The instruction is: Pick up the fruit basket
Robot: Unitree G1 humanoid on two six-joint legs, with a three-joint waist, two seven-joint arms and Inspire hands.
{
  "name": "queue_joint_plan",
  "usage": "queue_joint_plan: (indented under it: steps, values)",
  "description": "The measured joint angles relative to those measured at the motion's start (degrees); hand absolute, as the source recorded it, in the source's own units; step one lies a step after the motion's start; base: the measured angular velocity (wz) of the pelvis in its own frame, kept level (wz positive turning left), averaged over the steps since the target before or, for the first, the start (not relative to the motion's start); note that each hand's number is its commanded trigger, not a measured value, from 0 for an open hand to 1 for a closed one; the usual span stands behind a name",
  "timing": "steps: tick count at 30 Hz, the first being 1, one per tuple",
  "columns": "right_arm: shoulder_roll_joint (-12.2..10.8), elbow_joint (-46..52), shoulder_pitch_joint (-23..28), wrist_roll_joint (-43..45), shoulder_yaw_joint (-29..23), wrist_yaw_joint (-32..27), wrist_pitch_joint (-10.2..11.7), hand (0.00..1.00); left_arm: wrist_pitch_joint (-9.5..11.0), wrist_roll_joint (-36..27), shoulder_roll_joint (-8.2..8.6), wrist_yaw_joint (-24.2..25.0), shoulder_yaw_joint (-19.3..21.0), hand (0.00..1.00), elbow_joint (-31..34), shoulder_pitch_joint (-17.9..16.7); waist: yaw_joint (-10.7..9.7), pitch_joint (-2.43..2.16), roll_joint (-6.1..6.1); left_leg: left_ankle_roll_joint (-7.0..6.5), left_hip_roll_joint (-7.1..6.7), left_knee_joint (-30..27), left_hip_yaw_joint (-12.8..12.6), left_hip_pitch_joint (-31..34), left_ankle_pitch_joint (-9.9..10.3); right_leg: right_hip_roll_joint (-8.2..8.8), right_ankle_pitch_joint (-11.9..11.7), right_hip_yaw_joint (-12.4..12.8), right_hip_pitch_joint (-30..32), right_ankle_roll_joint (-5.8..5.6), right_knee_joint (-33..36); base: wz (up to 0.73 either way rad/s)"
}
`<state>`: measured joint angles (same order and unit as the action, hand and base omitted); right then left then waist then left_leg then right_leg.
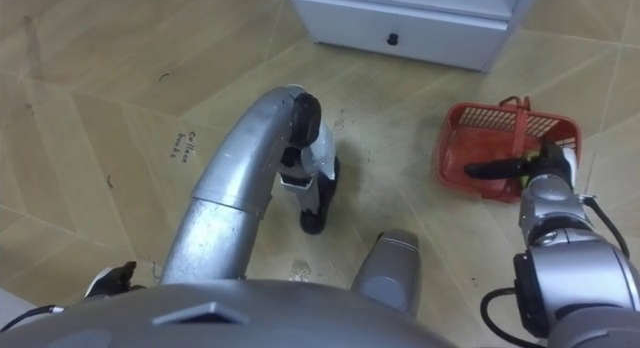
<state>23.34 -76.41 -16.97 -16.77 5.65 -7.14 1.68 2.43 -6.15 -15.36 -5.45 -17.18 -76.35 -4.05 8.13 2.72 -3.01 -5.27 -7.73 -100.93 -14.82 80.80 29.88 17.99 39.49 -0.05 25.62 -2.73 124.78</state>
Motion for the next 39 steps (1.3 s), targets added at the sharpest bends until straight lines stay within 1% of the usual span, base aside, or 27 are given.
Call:
queue_joint_plan:
  steps: [15, 17, 18, 19, 20, 21, 24, 29, 33, 37, 39]
  values:
    - [0.0, 0.0, -0.85, -1.29, -0.03, 1.1, -0.26, 0.0, -0.55, 0.01, 0.0, 1.03, 0.0, 0.0, 0.0, -0.04, 0.27, -0.1, 0.19, -0.01, 0.05, 0.03, -0.03, 0.09, -0.01, 0.0, 0.0, 0.06, 0.18, -0.01, 0.02, 0.0]
    - [0.05, -0.02, -1.19, -1.46, -0.02, 1.16, -0.39, 0.0, -0.54, -0.01, 0.06, 1.04, 0.0, 0.0, 0.0, -0.03, 0.44, -0.12, 0.4, -0.01, 0.06, 0.04, -0.06, 0.15, -0.01, 0.0, 0.0, 0.05, 0.24, -0.01, 0.0, 0.0]
    - [0.12, -0.08, -1.37, -1.62, -0.02, 1.39, -0.39, 0.06, -0.54, -0.01, 0.1, 1.06, 0.0, 0.0, 0.0, -0.03, 0.54, -0.09, 0.57, -0.01, 0.06, 0.05, -0.07, 0.15, -0.01, 0.01, 0.0, 0.04, 0.24, -0.01, -0.02, 0.0]
    - [0.14, -0.19, -1.52, -1.82, -0.03, 1.63, -0.41, 0.62, -0.55, -0.01, 0.13, 1.08, 0.0, 0.0, 0.0, -0.03, 0.58, -0.08, 0.69, -0.01, 0.06, 0.06, -0.07, 0.15, -0.01, 0.01, 0.0, 0.04, 0.25, -0.01, -0.02, 0.0]
    - [0.22, -0.22, -1.61, -2.45, -0.03, 2.07, -0.42, 0.88, -0.54, -0.01, 0.2, 1.09, 0.0, 0.0, -0.01, -0.03, 0.76, -0.08, 0.96, 0.0, 0.06, 0.07, -0.07, 0.15, -0.02, -0.02, 0.01, 0.05, 0.28, -0.01, 0.0, 0.0]
    - [0.26, -0.24, -1.61, -3.27, -0.03, 2.35, -0.42, 1.0, -0.54, -0.04, 0.27, 1.09, 0.0, 0.0, 0.0, -0.03, 0.96, -0.07, 1.16, 0.02, 0.07, 0.1, -0.07, 0.15, -0.03, -0.02, 0.01, 0.06, 0.3, -0.01, 0.01, 0.0]
    - [0.26, -0.6, -1.6, -3.75, -0.07, 2.36, -0.43, 1.0, -0.67, -0.03, 0.49, 1.09, 0.07, 0.0, 0.76, -0.06, 1.63, 0.17, 1.11, 0.14, 0.08, 0.19, -0.07, 0.15, -0.08, -0.05, 0.0, 0.03, 0.35, -0.01, 0.01, 0.0]
    - [0.18, -0.52, -1.67, -4.17, -0.06, 2.47, -0.41, 1.0, -0.62, 0.06, 1.13, 1.1, 0.06, 0.0, 0.98, -0.02, 1.78, 0.25, 0.96, 0.22, 0.23, 0.21, -0.07, 0.2, -0.11, -0.17, 0.01, -0.08, 0.4, -0.01, 0.01, 0.0]
    - [0.15, -0.48, -1.67, -4.19, 0.27, 2.47, -0.41, 1.0, -0.66, -0.06, 1.17, 1.16, 0.02, 0.0, 0.99, -0.02, 1.7, 0.58, 0.29, 0.21, 0.22, 0.15, -0.06, 0.24, -0.12, -0.2, 0.01, -0.1, 0.39, -0.01, 0.03, 0.0]
    - [-0.5, -0.43, -1.66, -4.19, 2.61, 2.35, -0.42, 1.0, -0.79, -1.06, 1.19, 1.16, -0.03, 0.0, 0.96, 0.12, 1.66, 0.71, -0.46, 0.24, 0.29, 0.04, 0.17, 0.24, -0.14, -0.5, 0.01, -0.18, 0.32, -0.02, 0.06, 0.0]
    - [-0.98, -0.37, -1.67, -4.15, 4.14, 2.36, -0.42, 1.0, -0.86, -1.12, 1.29, 1.16, -0.03, 0.0, 0.93, 0.31, 1.68, 0.66, -0.79, 0.28, 0.33, -0.02, 0.23, 0.24, -0.16, -0.6, 0.02, -0.19, 0.28, -0.03, 0.14, 0.0]
